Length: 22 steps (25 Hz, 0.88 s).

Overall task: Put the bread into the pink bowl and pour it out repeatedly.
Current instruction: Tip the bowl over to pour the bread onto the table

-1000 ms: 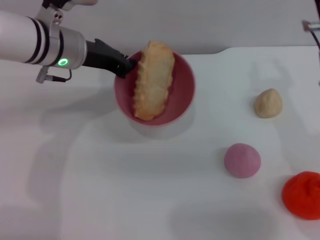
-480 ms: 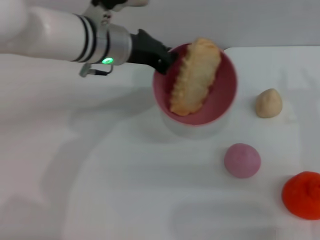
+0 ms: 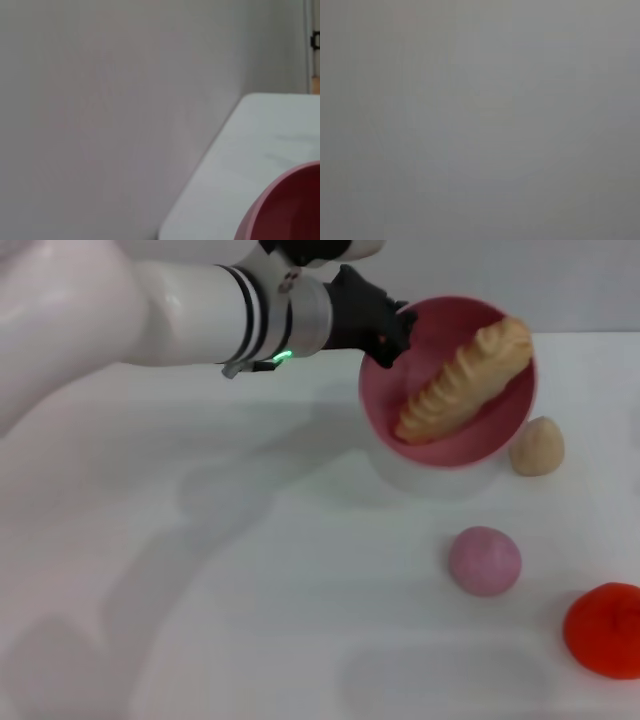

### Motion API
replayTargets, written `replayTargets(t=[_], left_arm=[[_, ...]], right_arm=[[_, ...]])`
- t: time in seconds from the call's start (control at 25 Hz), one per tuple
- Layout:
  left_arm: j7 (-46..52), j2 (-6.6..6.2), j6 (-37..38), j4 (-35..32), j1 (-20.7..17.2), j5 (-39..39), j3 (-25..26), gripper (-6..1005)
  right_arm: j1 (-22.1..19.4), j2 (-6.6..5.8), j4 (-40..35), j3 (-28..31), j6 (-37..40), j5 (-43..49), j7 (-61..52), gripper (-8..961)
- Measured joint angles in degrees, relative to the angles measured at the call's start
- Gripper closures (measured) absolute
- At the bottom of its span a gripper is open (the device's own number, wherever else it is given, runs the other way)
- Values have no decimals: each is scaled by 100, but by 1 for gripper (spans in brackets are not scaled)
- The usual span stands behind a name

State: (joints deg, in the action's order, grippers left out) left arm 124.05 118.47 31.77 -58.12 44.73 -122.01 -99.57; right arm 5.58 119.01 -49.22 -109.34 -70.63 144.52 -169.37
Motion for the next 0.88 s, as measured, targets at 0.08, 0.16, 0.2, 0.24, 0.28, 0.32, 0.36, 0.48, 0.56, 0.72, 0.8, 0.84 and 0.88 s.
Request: replayTargets(t=[0.08,0.16,0.2,0.24,0.28,0.32,0.36,0.48,0.56,0.72,0.8,0.84,0.88], left_arm=[[-23,0,-288,3,1,-34,-121,931],[-40,-2,-577,21,1,-92,-211,931],[-42,-3,-708,29,1,-132,-254,931],[-42,-6,-839,40,-1,-196,-313,931],[-43,-6,-962,51,-2,-303,-372,930],[-43,-4,-1051,64,-2,-398,-424,930],[-43,3,-1156,99,9,-544,-477,930],[-43,14,-1307,220,85,-744,-592,930],[-43,17,-1423,279,121,-847,-678,930],[-45,18,-1983,273,48,-1209,-1066,930],[-46,22,-2265,273,-2,-1403,-1253,930],[-47,25,-2399,282,-23,-1504,-1350,929],[-47,25,-2496,291,-30,-1585,-1416,929]], right_arm=[[-38,4,17,36,-67,-1,0,364],[-70,8,21,62,-92,-2,0,364],[-79,8,24,66,-102,-3,0,365],[-85,9,26,69,-113,-3,0,365],[-87,9,29,71,-131,-3,0,365],[-88,9,31,72,-144,-3,0,365],[-88,9,33,72,-158,-3,0,365],[-88,10,35,39,-213,-3,0,365],[-87,15,36,20,-261,-3,0,365],[-76,18,36,11,-300,-3,0,365],[-70,18,33,4,-305,-3,0,365],[-66,18,28,-6,-312,-3,0,365],[-65,17,26,-17,-322,-3,0,365]])
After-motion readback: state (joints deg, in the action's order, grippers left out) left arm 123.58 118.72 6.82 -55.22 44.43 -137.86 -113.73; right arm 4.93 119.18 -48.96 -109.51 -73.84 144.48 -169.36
